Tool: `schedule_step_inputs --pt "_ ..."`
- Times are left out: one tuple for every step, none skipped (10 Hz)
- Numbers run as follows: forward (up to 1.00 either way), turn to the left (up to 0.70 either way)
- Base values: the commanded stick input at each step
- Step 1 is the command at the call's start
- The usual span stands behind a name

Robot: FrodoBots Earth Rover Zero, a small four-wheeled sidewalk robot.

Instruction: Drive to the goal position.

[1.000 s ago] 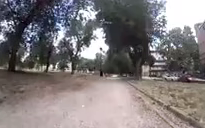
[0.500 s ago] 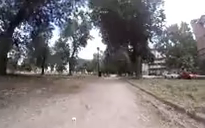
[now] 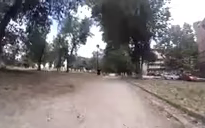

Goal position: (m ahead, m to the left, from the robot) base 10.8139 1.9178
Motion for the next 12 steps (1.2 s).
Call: schedule_step_inputs --pt "1.00 0.00" --pt "1.00 0.00" --pt "1.00 0.00" --pt "1.00 0.00" --pt "1.00 -0.19" --pt "1.00 -0.35" --pt "1.00 -0.17" --pt "1.00 -0.02" --pt "1.00 -0.24" --pt "1.00 -0.30" --pt "1.00 0.00" --pt "1.00 0.00"
